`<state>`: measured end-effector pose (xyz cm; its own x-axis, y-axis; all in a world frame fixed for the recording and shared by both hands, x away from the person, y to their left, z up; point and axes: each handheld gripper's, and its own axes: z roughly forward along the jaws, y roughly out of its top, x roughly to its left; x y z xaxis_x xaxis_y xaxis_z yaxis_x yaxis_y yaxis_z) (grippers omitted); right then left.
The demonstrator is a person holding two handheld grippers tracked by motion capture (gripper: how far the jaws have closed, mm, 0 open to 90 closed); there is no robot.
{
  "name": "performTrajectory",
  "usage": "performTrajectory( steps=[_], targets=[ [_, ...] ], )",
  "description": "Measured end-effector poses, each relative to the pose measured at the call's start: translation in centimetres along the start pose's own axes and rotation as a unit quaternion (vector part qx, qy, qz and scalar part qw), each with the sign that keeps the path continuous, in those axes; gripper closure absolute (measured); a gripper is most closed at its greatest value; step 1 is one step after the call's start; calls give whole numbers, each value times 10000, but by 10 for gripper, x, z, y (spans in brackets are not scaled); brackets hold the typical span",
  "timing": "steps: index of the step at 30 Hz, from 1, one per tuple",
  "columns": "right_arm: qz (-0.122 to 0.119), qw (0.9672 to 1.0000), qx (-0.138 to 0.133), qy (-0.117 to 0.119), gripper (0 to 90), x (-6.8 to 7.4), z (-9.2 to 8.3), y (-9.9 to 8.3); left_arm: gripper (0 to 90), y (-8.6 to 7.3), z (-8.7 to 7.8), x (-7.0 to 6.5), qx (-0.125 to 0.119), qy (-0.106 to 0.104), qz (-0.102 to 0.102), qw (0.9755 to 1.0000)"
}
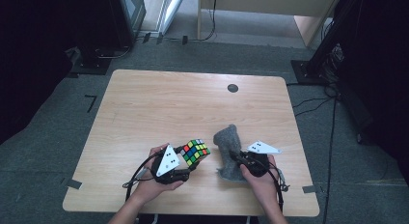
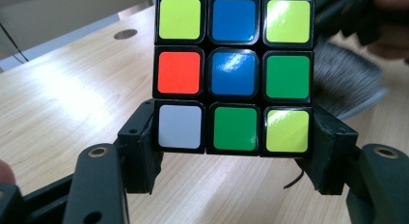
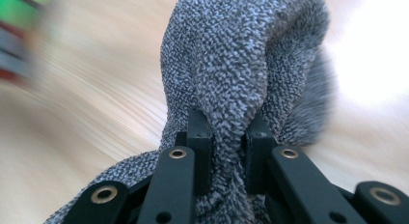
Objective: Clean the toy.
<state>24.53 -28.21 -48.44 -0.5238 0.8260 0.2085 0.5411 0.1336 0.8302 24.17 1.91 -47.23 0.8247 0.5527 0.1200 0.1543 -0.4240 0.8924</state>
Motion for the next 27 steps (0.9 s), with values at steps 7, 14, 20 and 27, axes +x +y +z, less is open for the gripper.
performTrajectory(
  steps=[7,14,20,27],
  targets=[
    [-1126,9865,-1039,573,785,70,-28,28,343,3,9,-9,437,33,128,9990],
    [-1898,9801,-388,433,780,123,-5,19,344,9,15,-33,870,317,776,9927],
    [-1711,9841,-474,-16,778,111,-11,24,346,10,18,-42,833,287,924,9918],
    [-1102,9907,-682,-409,766,85,-23,28,345,10,13,-34,695,98,757,9947]
  ],
)
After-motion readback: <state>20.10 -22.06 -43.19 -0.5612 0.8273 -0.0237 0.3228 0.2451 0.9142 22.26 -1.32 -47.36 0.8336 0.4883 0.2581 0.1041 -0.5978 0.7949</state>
